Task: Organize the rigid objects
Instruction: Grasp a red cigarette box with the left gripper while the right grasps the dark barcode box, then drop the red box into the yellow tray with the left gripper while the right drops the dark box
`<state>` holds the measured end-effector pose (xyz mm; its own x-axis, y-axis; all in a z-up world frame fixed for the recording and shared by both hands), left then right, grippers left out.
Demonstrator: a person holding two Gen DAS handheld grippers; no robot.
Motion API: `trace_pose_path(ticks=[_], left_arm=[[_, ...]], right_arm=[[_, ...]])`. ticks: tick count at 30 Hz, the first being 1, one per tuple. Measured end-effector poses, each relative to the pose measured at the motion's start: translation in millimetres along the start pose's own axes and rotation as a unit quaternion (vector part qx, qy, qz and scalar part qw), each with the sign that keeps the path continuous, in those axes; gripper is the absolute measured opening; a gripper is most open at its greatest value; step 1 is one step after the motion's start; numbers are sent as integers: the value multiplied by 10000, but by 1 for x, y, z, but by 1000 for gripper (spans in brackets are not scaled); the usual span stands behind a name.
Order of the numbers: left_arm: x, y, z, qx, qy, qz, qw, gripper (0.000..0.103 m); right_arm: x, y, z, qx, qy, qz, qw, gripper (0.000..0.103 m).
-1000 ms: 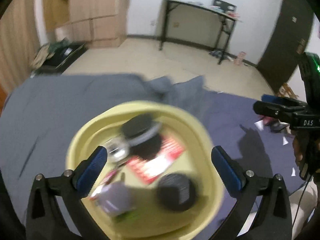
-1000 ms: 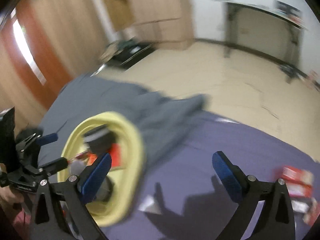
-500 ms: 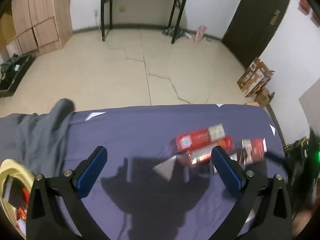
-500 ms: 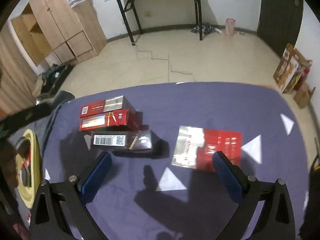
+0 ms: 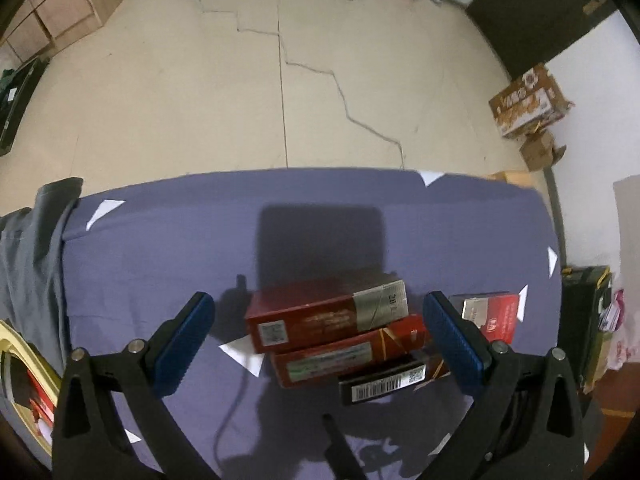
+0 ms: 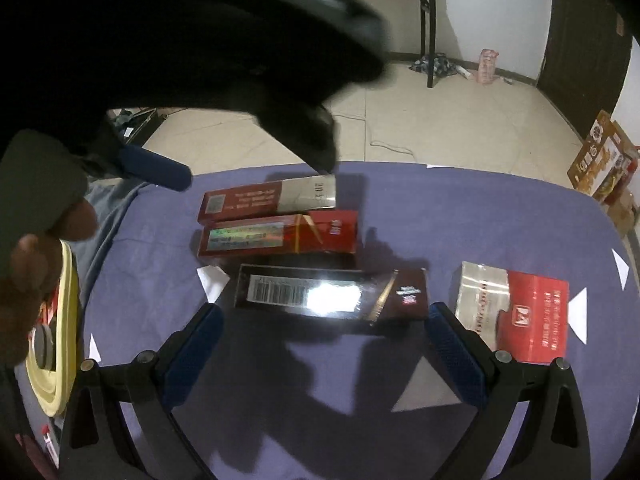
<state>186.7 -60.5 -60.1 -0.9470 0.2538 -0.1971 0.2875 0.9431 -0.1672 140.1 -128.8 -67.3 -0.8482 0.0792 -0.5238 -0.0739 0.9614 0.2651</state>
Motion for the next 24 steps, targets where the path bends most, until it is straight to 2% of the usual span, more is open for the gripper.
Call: trace_pose_path(ticks=[3, 7, 8, 9, 10, 13, 15, 18, 21, 24], left_arm=[[0, -3, 9, -25, 144, 27, 9999, 103], [2, 4, 22, 107, 326, -259, 9991, 103], [4, 5, 26, 169, 377, -284, 9987, 95], [4, 4, 26, 218, 408, -279, 9985, 93], [6, 3, 27, 369, 400, -289, 9981, 93], [8, 6, 16, 464, 244, -238, 9983, 93], [12, 13, 4, 642, 92, -378, 9972, 92], [25, 28, -31, 884, -292, -418, 9948, 92], [49, 52, -72, 896, -745, -299, 9927, 92], [74, 99, -114, 877, -1090, -305, 9897, 93]], right_arm=[[0, 5, 7, 68, -27, 21, 10000, 103], [-4, 14, 20, 56, -56, -17, 10000, 101], [-4, 16, 22, 80, -70, -44, 9999, 99], [-5, 16, 24, 132, -109, -81, 9998, 93], [-5, 15, 23, 114, -123, -87, 9998, 92], [-2, 10, 13, -48, -238, -177, 9995, 91], [6, 6, 1, -230, -286, -317, 9988, 91], [13, 5, -16, -387, -360, -561, 9970, 91], [12, 27, -29, -582, -521, -962, 9923, 91], [13, 65, -34, -894, -450, -1420, 9848, 91]])
Point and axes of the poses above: each gripper's, at about its wrist camera, not at the fingertips, and z roughly the way its jaws point, y to its left, x to its underside, the point moved 6 cm from there along z, roughly the way its jaws point, and after that the axes turned 9 degrees about z, right-handed, at the moved point
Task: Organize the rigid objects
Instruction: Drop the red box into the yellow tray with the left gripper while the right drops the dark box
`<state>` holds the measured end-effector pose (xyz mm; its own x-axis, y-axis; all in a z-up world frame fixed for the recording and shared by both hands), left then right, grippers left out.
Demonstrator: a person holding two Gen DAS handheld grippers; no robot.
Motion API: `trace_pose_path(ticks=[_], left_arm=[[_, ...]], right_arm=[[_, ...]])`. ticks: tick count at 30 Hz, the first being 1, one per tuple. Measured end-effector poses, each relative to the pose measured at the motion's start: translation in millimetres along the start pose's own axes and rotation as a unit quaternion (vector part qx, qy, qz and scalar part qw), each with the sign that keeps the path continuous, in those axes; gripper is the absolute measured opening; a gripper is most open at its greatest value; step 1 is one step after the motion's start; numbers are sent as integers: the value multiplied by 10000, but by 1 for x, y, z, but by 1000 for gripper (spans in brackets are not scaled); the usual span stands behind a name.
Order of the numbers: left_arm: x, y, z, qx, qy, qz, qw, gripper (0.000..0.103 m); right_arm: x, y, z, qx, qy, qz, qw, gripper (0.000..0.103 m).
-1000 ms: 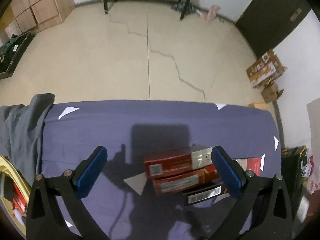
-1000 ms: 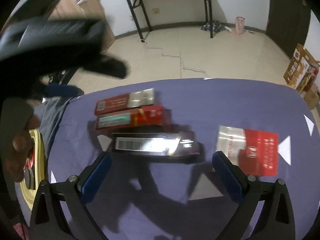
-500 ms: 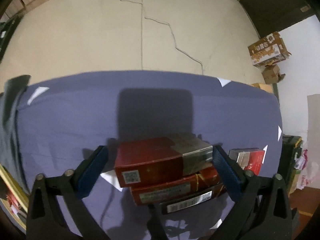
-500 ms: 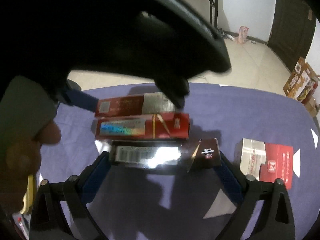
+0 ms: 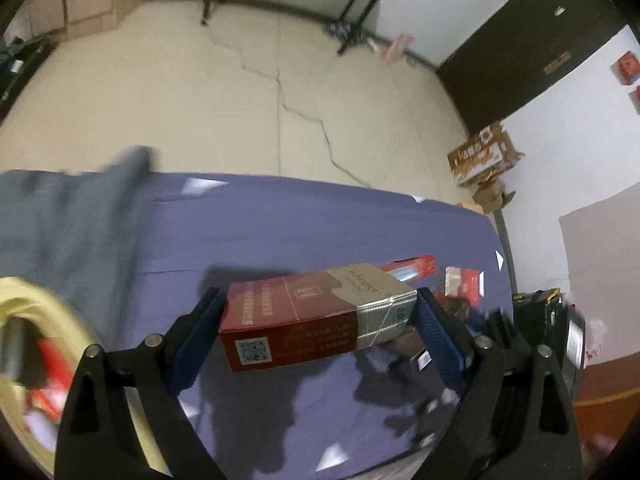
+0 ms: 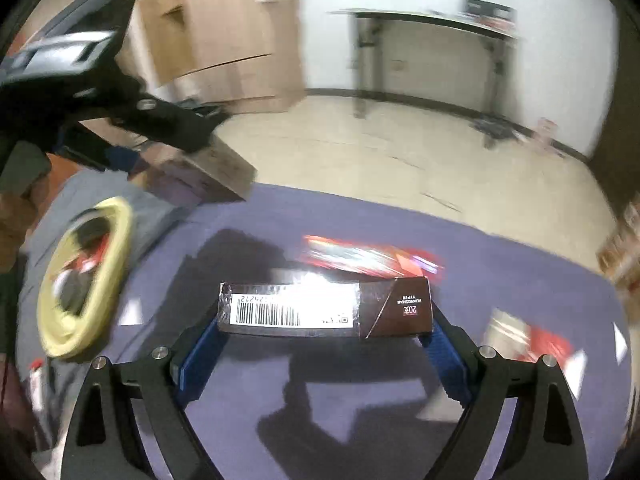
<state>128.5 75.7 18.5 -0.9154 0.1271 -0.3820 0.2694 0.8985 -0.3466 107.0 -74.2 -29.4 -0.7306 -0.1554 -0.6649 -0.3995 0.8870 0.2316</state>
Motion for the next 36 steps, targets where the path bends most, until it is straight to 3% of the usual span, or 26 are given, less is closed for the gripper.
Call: trace_pose_path(ticks=[1, 3, 7, 10, 12, 15, 16, 18, 21, 23, 28, 32, 33, 36], left_arm=[[5, 21, -22, -102, -125, 18, 9999, 93], [18, 72, -66, -697, -351, -197, 9968, 93], [66, 160, -145, -1531, -642, -650, 9840, 93], [111, 204, -175, -2031, -823, -840, 9721, 93], [143, 233, -183, -2266, -993, -1029, 9635, 93], [181, 247, -183, -2369, -1465, -1001, 9552, 93], [191, 246, -177, -2317, -1487, -1010, 9560, 93], [199, 245, -166, -2317, -1574, -847, 9562, 93], [200, 258, -156, -2711, -1532, -389, 9495, 93], [198, 274, -141, -2696, -1320, -417, 9530, 93], [207, 283, -128, -2451, -1241, -354, 9609, 94], [209, 281, -129, -2274, -1080, -322, 9673, 98], [207, 281, -129, -2194, -1067, -398, 9690, 103], [203, 272, -146, -2041, -1068, -442, 9721, 103]], right_arm=[[-6, 18, 0, -186, 27, -113, 9998, 91], [-15, 56, 2, -612, 114, -318, 9976, 91], [-24, 158, 16, -1503, 369, -978, 9831, 91], [-21, 215, 31, -1835, 724, -1259, 9722, 91], [-21, 249, 47, -1765, 706, -1482, 9705, 91], [-17, 278, 81, -1643, 1158, -1441, 9689, 91], [-14, 285, 97, -1582, 1373, -1398, 9678, 91], [-14, 297, 112, -1446, 1421, -1384, 9694, 91], [-17, 305, 132, -1237, 1392, -1306, 9738, 92], [-13, 318, 146, -1175, 1455, -1249, 9744, 93], [0, 345, 165, -1005, 1371, -1439, 9749, 98], [-2, 347, 149, -1092, 1367, -1325, 9756, 103], [-5, 346, 143, -1148, 1273, -1277, 9769, 103], [-17, 330, 117, -1314, 1001, -984, 9813, 103]])
Point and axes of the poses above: each gripper's, at about its wrist camera, not at the fingertips, and z roughly the way its jaws point, y to its left, x to its underside, the point moved 6 cm from there along z, roughly the way its jaws point, and after that the axes turned 9 degrees about z, right-handed, at the moved point
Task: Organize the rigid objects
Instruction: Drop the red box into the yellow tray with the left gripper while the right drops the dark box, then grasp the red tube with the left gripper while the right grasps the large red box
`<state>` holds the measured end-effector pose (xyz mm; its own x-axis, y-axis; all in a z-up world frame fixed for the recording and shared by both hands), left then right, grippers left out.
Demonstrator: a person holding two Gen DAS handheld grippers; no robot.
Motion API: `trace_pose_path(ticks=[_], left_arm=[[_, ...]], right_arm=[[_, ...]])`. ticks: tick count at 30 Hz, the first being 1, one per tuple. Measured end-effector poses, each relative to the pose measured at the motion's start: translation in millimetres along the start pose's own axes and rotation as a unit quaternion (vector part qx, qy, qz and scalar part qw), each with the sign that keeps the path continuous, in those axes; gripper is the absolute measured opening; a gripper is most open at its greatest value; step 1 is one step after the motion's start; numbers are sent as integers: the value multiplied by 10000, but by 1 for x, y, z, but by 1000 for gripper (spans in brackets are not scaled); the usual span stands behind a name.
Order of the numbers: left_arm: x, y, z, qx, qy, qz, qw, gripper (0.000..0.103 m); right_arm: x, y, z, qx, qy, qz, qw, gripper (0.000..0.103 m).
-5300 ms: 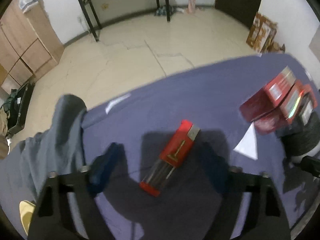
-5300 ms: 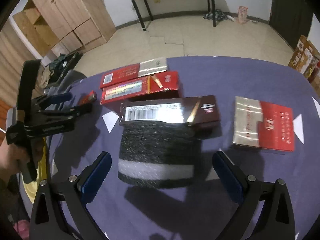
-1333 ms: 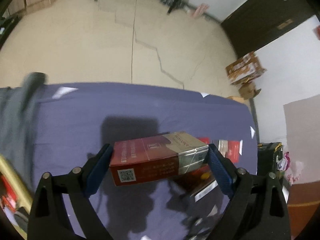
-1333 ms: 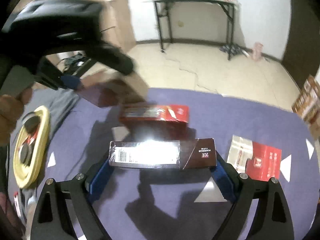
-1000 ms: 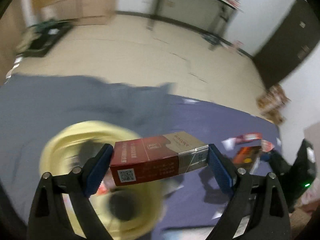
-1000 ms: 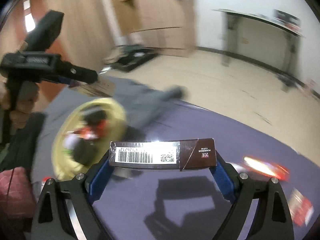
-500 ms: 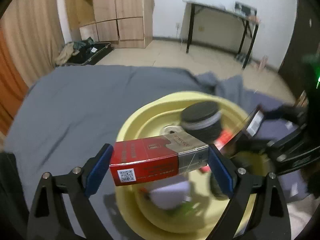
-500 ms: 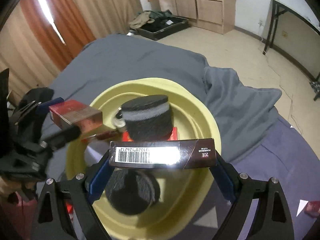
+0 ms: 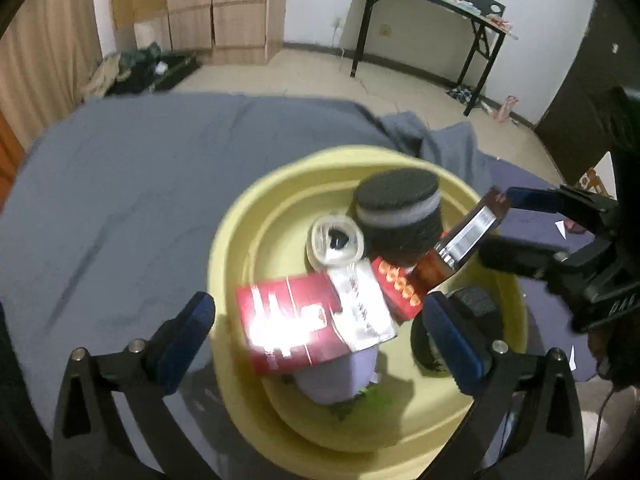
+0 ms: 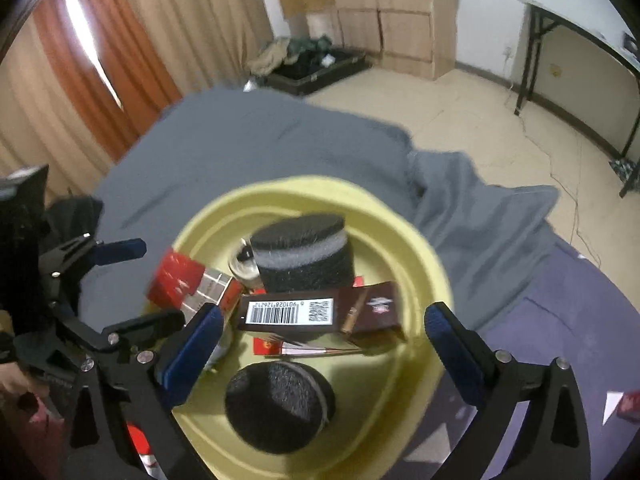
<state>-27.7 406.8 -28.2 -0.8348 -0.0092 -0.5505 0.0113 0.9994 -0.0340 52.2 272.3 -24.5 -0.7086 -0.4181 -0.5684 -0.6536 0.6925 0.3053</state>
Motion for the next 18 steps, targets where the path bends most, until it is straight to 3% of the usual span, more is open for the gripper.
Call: trace_pose_path(ticks=[5, 8, 13, 15, 18], left_arm=[[-39, -23, -27, -98, -193, 131, 9997, 103], [-69, -61, -30, 48, -365, 225, 9991, 103], [-122, -194, -9, 498, -390, 1040, 9926, 103], [-137, -238, 4, 579, -374, 1193, 9905, 103], [-154, -314, 35, 791, -12, 1234, 9892, 103]], right_arm=[[5, -60, -68, 193, -816, 933, 9921, 103], [29, -131, -112, 868, -1209, 1478, 9778, 103], [101, -267, -189, 2244, -1323, 2176, 9406, 103], [136, -314, -215, 2609, -1208, 2632, 9209, 103], [182, -369, -237, 2901, -1081, 3238, 8940, 103]])
Point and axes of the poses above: each gripper's, at about its wrist camera, not at the fingertips, and z roughly the way its jaws point, y to its left, x to its underside, the point moved 6 cm from there along z, roughly the way its jaws point, and after that the axes turned 9 degrees about z, right-handed, at the moved point
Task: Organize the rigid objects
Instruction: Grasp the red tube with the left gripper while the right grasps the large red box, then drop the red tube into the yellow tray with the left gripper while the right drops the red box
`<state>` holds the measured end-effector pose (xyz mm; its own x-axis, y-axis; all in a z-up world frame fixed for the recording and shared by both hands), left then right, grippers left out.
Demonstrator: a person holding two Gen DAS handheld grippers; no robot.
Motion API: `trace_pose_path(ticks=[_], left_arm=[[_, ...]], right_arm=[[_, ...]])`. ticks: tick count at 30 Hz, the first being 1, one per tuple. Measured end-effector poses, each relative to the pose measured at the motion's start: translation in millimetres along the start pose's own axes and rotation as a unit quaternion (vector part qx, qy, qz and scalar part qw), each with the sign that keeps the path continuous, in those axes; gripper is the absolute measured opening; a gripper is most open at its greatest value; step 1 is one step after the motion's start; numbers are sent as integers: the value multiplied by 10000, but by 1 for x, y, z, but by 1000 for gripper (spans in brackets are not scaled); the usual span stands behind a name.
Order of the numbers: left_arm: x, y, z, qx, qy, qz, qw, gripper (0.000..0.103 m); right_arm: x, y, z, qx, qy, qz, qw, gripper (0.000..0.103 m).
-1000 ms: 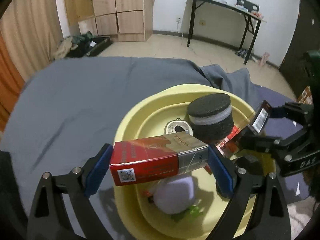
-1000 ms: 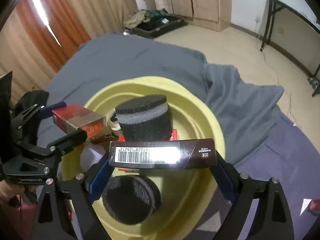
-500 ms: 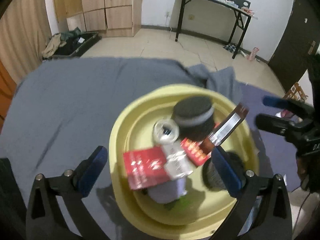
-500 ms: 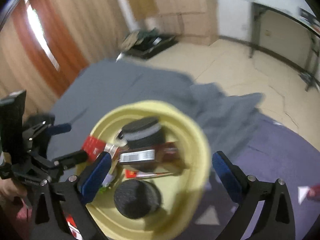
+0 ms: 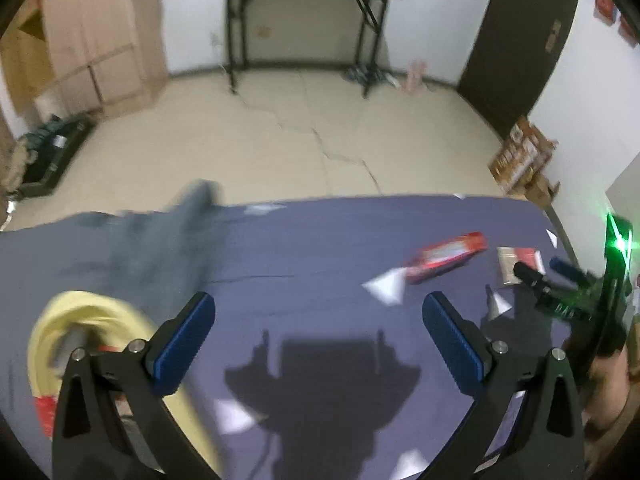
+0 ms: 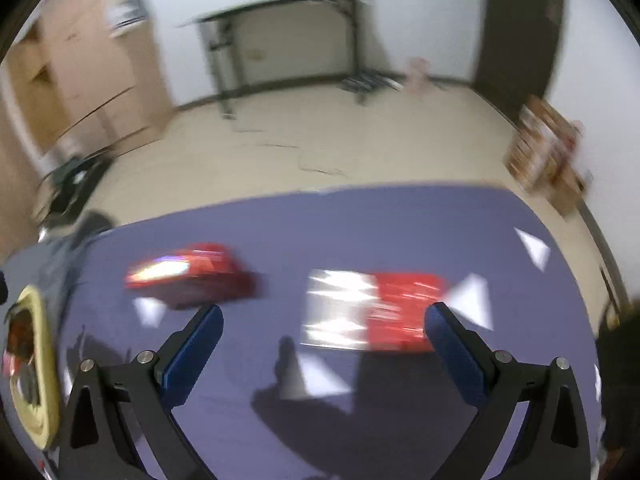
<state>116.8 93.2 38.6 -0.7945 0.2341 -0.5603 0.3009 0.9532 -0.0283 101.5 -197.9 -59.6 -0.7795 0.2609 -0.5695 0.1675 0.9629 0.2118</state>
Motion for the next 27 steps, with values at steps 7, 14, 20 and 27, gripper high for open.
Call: trace_pose_path(ticks=[7, 14, 20, 27], left_arm=[[-64, -108, 69, 261, 697, -68, 9972, 103], [-73, -127, 110, -62, 1305, -103, 9914, 103], [-65, -129, 124, -28, 1525, -162, 9882, 103], [-58, -136, 145, -120, 1665, 26, 9860, 91]], right_arm=[[4, -25, 18, -3, 91, 149, 9998, 103], [-5, -37, 40, 23, 288, 336, 9990, 103], [-17, -32, 55, -118, 340, 412, 9985, 103], [-18, -20, 76, 429, 389, -138, 9982, 103]])
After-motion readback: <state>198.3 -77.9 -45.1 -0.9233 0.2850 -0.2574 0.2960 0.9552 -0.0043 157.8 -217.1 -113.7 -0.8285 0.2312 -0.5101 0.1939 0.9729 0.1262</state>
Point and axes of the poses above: each gripper's, at about its wrist camera, not at the fingertips, and z roughly the way its jaws point, y to its left, x to its underside, the point moved 6 cm from there along z, roughly the way its jaws point, and after that the axes turned 9 degrees about z, right-handed, at the moved point
